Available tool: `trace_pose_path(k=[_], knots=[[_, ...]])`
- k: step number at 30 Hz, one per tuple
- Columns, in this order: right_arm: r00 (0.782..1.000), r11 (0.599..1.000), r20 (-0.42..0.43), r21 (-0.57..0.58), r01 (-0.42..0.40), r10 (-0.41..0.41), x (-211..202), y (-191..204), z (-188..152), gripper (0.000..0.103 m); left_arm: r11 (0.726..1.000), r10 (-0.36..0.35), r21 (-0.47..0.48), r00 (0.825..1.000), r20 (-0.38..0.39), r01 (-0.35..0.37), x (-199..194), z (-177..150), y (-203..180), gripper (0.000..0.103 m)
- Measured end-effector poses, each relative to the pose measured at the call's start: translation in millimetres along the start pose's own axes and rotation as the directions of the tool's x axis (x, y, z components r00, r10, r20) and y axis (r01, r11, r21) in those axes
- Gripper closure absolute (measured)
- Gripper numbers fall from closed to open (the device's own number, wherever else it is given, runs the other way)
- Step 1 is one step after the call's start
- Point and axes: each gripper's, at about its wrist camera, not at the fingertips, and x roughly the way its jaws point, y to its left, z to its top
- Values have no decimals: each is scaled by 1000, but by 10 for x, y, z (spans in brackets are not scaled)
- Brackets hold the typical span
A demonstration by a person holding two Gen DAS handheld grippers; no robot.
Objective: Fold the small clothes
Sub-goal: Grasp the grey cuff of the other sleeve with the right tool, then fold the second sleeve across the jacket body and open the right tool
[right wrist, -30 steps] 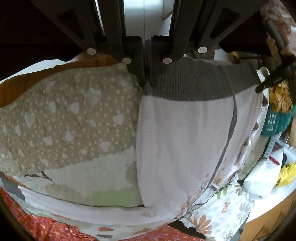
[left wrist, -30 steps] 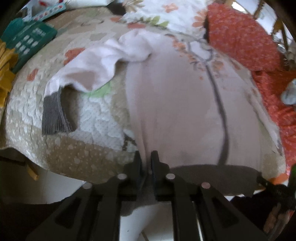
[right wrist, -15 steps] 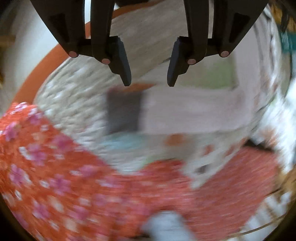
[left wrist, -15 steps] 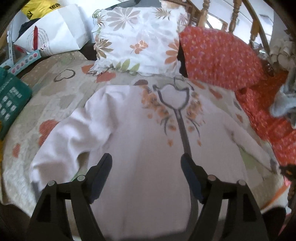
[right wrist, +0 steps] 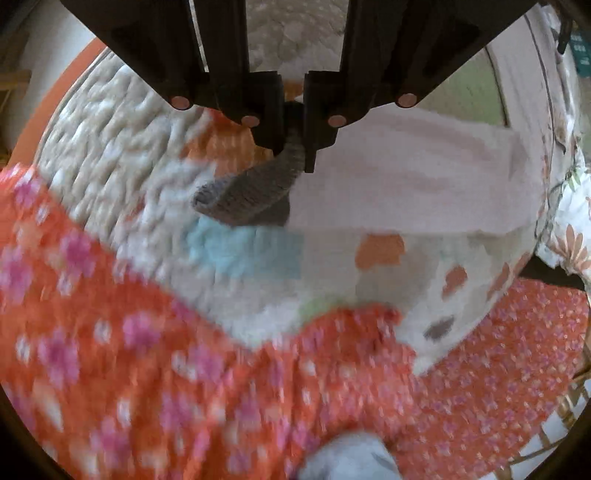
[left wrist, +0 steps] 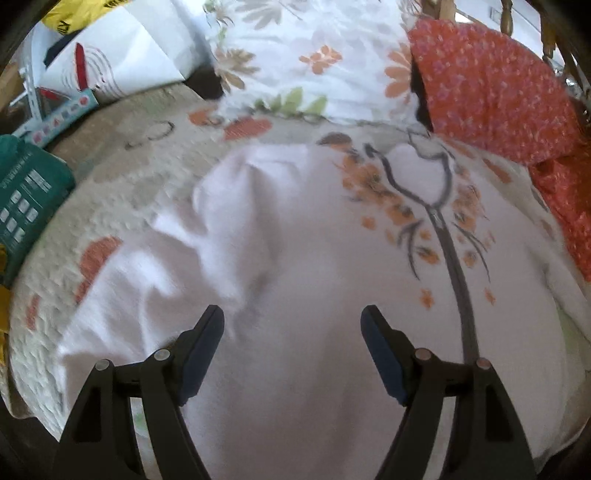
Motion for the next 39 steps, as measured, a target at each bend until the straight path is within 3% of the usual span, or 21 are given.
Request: trace_pose_path(k=[5,8,12,15,19,23,27,31,34,39], knots=[[974,981,124,75,180,-188,-310,-191,506,96,998,23,-52,999,47,-20,-82,211,238,27],[968,981,159,39,188,-192,-430,85,627,96,997,16,-70,998,59,-12,-116,315,343,27],[986,996,155,-56,75,-66,-491,696,622,96,994,-14,-110,998,58,20,-193,357,485,27],[991,988,85,-128,-88,100,-500,1299,507,96,985,-56,-159,998,40,61,-233,353,608,27],[964,931,-25,-255,-262,265,-507,2327,214,96,978,-69,-193,997,37,75,-308,343,768,27],[914,852,-142,-330,-405,380,-558,3169,-252,96,970,-60,-232,997,50,70,-373,337,991,27],[881,782,-219,-406,-473,419,-567,3890,-708,96,952,-44,-300,998,44,55,-375,317,1248,27],[860,730,-282,-455,-511,426,-511,4469,-1133,96,919,-86,-383,996,27,90,-333,298,1465,27],[852,710,-320,-472,-522,414,-407,4785,-1363,96,903,-104,-416,994,24,104,-324,293,1535,27],[854,688,-360,-510,-517,375,-200,5291,-1767,96,901,-109,-420,994,30,111,-339,327,1541,27]])
